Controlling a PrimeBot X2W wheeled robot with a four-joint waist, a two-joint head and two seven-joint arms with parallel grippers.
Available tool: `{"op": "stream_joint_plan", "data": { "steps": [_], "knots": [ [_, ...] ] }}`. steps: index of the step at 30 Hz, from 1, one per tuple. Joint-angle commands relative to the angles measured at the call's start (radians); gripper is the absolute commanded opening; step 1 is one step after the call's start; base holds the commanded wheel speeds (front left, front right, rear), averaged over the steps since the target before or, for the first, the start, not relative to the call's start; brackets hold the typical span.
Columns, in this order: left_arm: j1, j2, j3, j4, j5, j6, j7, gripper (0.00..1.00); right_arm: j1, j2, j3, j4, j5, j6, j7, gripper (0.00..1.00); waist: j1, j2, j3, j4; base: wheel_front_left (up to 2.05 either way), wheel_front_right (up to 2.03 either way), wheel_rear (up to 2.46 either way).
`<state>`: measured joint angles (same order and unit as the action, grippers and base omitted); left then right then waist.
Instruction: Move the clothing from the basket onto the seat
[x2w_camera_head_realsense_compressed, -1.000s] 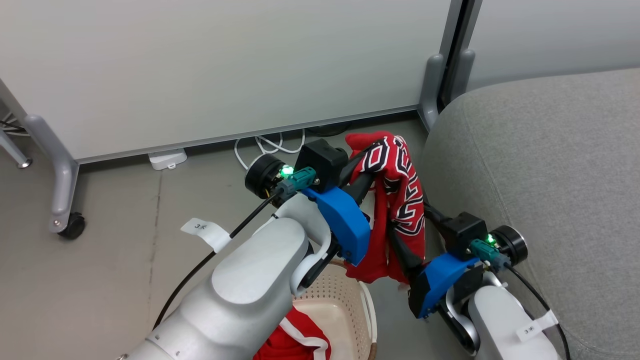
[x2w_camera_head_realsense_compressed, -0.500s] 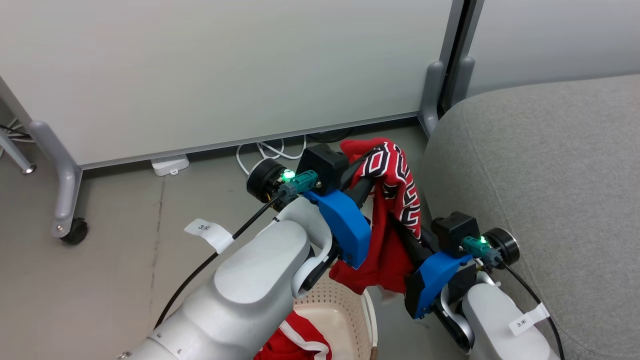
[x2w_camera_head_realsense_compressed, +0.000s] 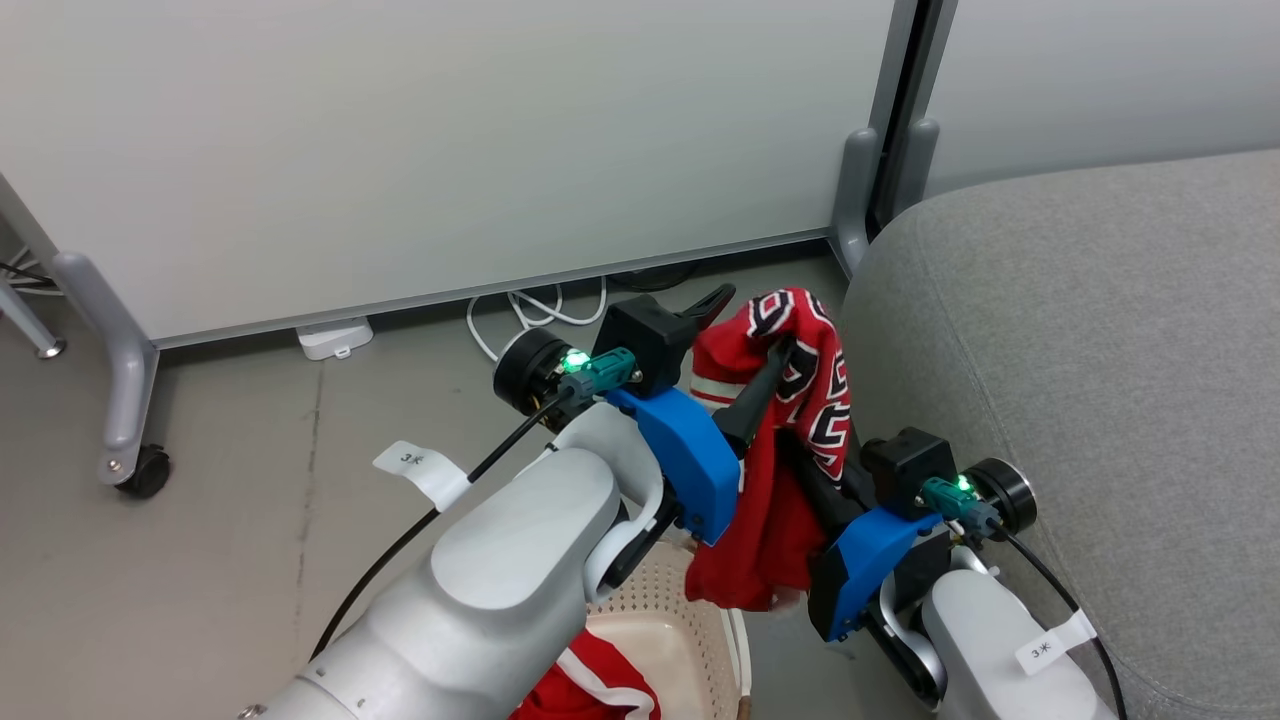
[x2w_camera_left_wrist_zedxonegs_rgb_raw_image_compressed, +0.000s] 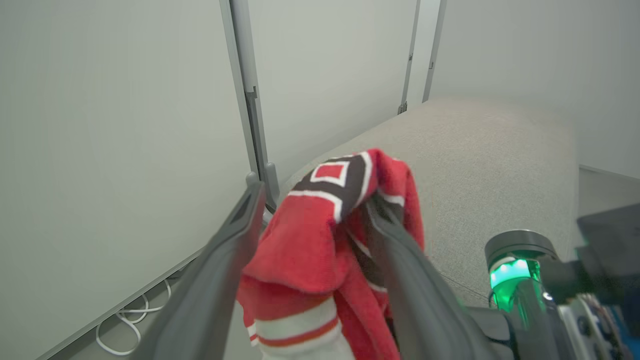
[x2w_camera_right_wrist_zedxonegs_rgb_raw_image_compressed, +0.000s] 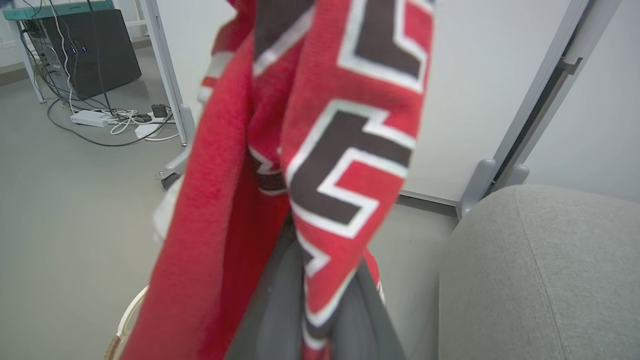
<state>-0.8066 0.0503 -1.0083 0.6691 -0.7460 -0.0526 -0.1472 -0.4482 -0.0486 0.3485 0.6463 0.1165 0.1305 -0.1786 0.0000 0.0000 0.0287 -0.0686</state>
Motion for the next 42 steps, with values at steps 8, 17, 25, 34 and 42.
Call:
{"op": "stream_joint_plan", "data": {
  "steps": [8, 17, 25, 34, 42],
  "knots": [
    [0.019, 0.008, -0.005, 0.014, -0.011, 0.009, -0.031, 1.0, -0.018, -0.003, -0.012, -0.008, -0.006, 0.0, -0.008, 0.0, 0.0, 0.0, 0.004, 0.0, 0.0, 0.0, 0.0],
    [0.128, 0.075, 0.034, -0.03, -0.01, 0.008, -0.108, 1.0, 0.002, -0.003, -0.064, -0.045, -0.027, 0.0, -0.009, 0.0, 0.0, 0.0, 0.01, 0.002, 0.0, 0.0, 0.0],
    [0.319, 0.162, 0.201, -0.213, 0.098, 0.045, -0.119, 1.0, 0.035, -0.003, -0.105, -0.118, -0.044, 0.0, -0.005, 0.0, 0.0, 0.0, 0.023, -0.009, 0.0, 0.0, 0.0],
    [0.561, 0.186, 0.452, -0.412, 0.265, 0.041, -0.119, 1.0, 0.063, -0.003, -0.11, -0.182, -0.052, 0.0, 0.017, 0.0, 0.0, 0.0, 0.029, -0.039, 0.0, 0.0, 0.0],
    [0.689, 0.151, 0.616, -0.446, 0.36, 0.01, -0.119, 1.0, 0.081, -0.003, -0.11, -0.218, -0.052, 0.0, 0.033, 0.0, 0.0, 0.0, 0.029, -0.086, 0.0, 0.0, 0.0]
  ]
}}
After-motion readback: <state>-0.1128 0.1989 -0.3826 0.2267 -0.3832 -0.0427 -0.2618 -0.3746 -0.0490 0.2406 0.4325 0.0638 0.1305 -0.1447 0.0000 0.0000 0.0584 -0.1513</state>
